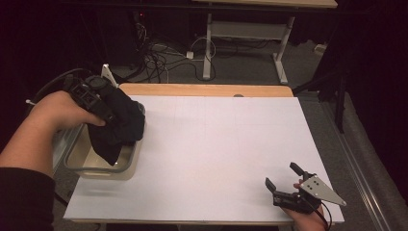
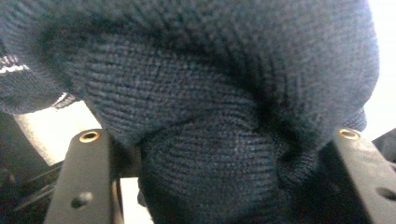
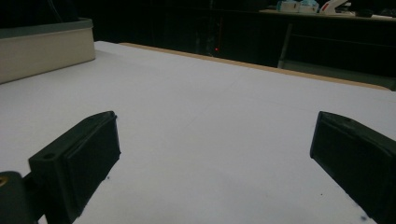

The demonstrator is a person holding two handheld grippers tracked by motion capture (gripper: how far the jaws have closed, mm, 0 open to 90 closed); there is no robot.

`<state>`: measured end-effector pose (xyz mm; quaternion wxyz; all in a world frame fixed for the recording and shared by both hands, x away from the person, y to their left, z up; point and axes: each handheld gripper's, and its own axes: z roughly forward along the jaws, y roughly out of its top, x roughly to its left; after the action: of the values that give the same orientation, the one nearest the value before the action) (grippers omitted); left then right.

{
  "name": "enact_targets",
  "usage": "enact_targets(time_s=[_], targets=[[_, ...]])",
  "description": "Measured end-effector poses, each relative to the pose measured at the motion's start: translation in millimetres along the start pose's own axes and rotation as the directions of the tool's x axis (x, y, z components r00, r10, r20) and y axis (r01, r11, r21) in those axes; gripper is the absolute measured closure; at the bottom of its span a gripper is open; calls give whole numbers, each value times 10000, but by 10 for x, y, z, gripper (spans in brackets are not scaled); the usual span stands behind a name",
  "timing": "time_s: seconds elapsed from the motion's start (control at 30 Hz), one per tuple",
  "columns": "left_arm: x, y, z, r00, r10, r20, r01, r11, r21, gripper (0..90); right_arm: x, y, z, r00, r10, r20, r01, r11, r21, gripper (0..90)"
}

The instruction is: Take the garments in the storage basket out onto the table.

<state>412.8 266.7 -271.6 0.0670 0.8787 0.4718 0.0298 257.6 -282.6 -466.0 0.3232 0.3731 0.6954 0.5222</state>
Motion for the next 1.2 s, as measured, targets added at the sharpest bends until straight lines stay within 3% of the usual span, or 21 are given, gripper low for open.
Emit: enact_targets(time_s=[0.13, 0.3, 0.53, 0.87, 1.07, 1.2], targets=[[-76, 55, -79, 9999, 140, -96, -140, 9999, -27, 380, -2, 4, -4, 10000, 19, 0, -19, 10000, -20, 18], [-297, 227, -250, 9984, 504, -266, -507, 9987, -76, 381, -3, 4, -4, 10000, 45, 8, -45, 10000, -28, 18], [-551, 418, -362, 9936, 1047, -417, -1051, 9944, -61, 381, 8, 6, 2, 10000, 69, -25, -69, 10000, -23, 18], [-808, 577, -404, 9884, 1517, -89, -1519, 9880, -278, 380, -3, 6, -4, 10000, 69, -12, -69, 10000, -72, 18], [-937, 655, -407, 9823, 1870, 102, -1863, 9811, -527, 380, 0, 0, 9, 10000, 18, -17, -18, 10000, -7, 18], [-1089, 746, -408, 9761, 2126, 448, -2082, 9742, -875, 380, -4, -6, 36, 9999, -151, 42, 150, 9999, 50, 15]])
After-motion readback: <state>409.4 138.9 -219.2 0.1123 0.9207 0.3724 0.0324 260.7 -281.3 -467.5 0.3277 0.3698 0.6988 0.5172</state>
